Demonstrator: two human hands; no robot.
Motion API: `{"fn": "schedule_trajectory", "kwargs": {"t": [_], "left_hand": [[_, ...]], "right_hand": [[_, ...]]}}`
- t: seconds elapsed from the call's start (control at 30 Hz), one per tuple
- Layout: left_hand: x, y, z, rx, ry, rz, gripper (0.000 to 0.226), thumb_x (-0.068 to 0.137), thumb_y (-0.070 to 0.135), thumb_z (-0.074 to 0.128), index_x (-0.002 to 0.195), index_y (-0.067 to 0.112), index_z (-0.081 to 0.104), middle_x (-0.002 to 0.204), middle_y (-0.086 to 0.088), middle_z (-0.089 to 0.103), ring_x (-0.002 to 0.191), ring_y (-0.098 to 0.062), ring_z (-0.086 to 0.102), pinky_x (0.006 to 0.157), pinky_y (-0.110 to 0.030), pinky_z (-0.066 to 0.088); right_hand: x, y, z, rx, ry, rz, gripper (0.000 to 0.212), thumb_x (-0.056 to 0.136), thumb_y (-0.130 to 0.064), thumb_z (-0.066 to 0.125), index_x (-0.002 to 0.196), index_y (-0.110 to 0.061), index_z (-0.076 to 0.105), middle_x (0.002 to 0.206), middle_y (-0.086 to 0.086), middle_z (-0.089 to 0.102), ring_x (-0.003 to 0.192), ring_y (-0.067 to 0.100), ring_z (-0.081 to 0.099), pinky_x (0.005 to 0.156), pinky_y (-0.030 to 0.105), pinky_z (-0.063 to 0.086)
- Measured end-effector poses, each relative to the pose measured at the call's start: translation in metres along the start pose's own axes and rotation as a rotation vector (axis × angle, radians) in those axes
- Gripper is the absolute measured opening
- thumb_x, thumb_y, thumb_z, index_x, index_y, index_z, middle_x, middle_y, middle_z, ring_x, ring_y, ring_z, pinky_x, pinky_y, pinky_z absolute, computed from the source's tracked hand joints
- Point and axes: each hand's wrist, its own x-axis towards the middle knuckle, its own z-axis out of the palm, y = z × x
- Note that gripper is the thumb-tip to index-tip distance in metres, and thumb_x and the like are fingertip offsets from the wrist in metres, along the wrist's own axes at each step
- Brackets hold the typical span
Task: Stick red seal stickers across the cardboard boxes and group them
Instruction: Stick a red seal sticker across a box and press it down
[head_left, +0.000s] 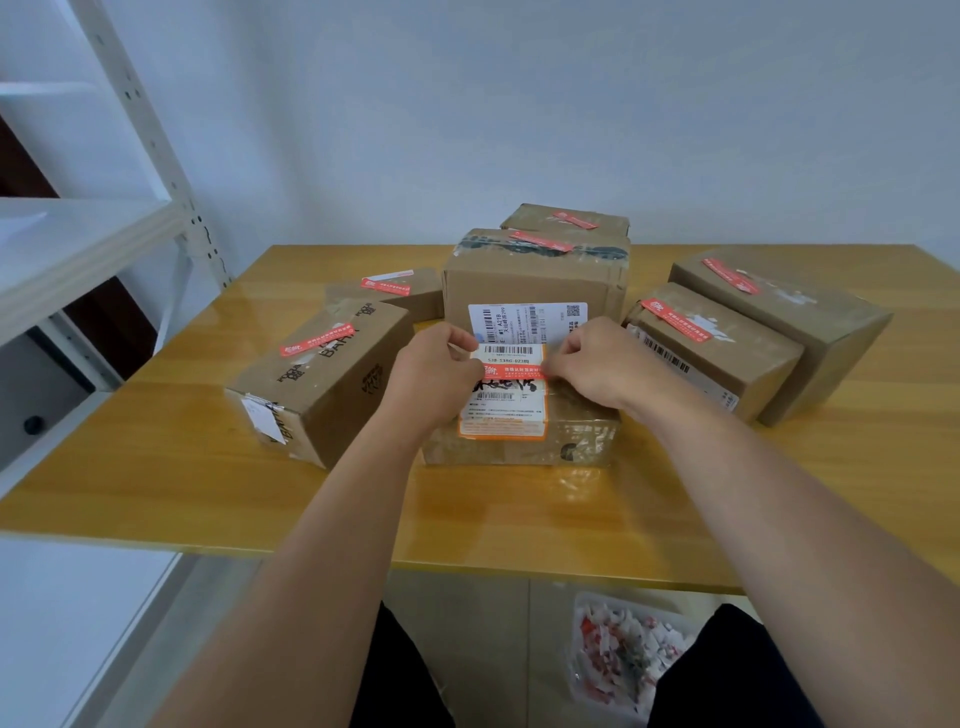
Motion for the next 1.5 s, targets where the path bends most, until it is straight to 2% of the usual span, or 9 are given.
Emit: {"fn": "schedule_trajectory", "kwargs": {"t": [0.1,0.27,0.57,0.83,0.97,1.1,1.23,1.37,1.5], "left_hand": [[-0.001,0.0,0.0,-0.019,-0.011,0.003,0.014,0.091,0.017,0.064,0.101,0.024,0.058,0.095,0.0,0.065,0.081,-0.013,0.066,0.054,-0.025,0.048],[0.0,0.0,-0.001,-0.024,-0.019,-0.009,0.012,0.09,0.016,0.064,0.101,0.021,0.061,0.093,0.002,0.066,0.08,-0.011,0.065,0.055,-0.024,0.045],[0.001,0.002,-0.002,-0.026,-0.047,-0.029,0.01,0.089,0.013,0.065,0.091,0.022,0.062,0.091,-0.001,0.069,0.083,-0.017,0.069,0.073,-0.04,0.06],[-0.006,0.007,0.001,0.056,-0.034,-0.008,0.01,0.092,0.015,0.059,0.092,0.024,0.062,0.088,0.006,0.061,0.075,-0.01,0.059,0.055,-0.027,0.046],[-0.004,0.007,0.003,0.093,-0.033,-0.005,0.015,0.09,0.017,0.06,0.086,0.031,0.06,0.09,0.005,0.063,0.083,-0.016,0.064,0.075,-0.041,0.057],[-0.003,0.002,0.005,0.125,-0.033,0.005,0.019,0.091,0.015,0.059,0.084,0.032,0.064,0.081,0.005,0.062,0.079,-0.017,0.061,0.085,-0.047,0.054],[-0.004,-0.001,0.006,0.145,-0.003,0.031,0.029,0.091,0.01,0.057,0.078,0.035,0.064,0.07,0.006,0.06,0.09,-0.025,0.062,0.082,-0.049,0.054],[-0.005,-0.003,0.008,0.206,0.011,0.098,0.035,0.093,0.01,0.056,0.078,0.041,0.064,0.095,-0.002,0.063,0.093,-0.027,0.059,0.077,-0.047,0.056],[-0.017,-0.001,0.011,0.415,0.079,0.206,0.032,0.096,0.012,0.049,0.106,0.035,0.07,0.114,0.002,0.048,0.104,-0.019,0.037,0.095,-0.038,0.041]], "right_hand": [[-0.001,0.0,0.003,-0.037,0.019,0.004,0.026,0.09,-0.033,0.065,0.087,-0.008,0.073,0.085,0.007,0.074,0.08,0.022,0.068,0.09,0.05,0.051],[-0.002,0.0,0.004,-0.026,0.018,0.005,0.027,0.091,-0.031,0.064,0.093,-0.005,0.072,0.091,0.011,0.074,0.084,0.026,0.07,0.085,0.047,0.054],[0.001,0.002,0.004,-0.035,0.003,-0.003,0.022,0.091,-0.03,0.065,0.09,-0.009,0.073,0.09,0.007,0.073,0.083,0.021,0.068,0.079,0.039,0.054],[0.002,0.004,0.011,-0.099,0.05,-0.018,0.024,0.09,-0.034,0.064,0.083,-0.013,0.073,0.081,0.003,0.073,0.076,0.017,0.066,0.085,0.047,0.053],[0.001,0.006,0.011,-0.121,0.064,-0.044,0.026,0.09,-0.032,0.062,0.087,-0.008,0.07,0.084,0.009,0.073,0.076,0.021,0.067,0.076,0.037,0.052],[-0.002,0.005,0.012,-0.144,0.056,-0.074,0.021,0.092,-0.028,0.061,0.086,-0.008,0.066,0.089,0.012,0.071,0.068,0.018,0.059,0.057,0.029,0.041],[0.0,0.007,0.013,-0.146,0.081,-0.094,0.015,0.091,-0.028,0.061,0.082,-0.017,0.058,0.084,0.002,0.068,0.073,0.014,0.06,0.068,0.034,0.048],[0.001,0.011,0.015,-0.15,0.104,-0.103,0.015,0.092,-0.031,0.06,0.082,-0.028,0.049,0.081,-0.008,0.061,0.079,0.014,0.058,0.081,0.041,0.047],[-0.003,0.013,0.018,-0.225,0.15,-0.131,0.004,0.097,-0.029,0.052,0.094,-0.026,0.052,0.084,-0.01,0.06,0.086,0.017,0.058,0.081,0.037,0.038]]}}
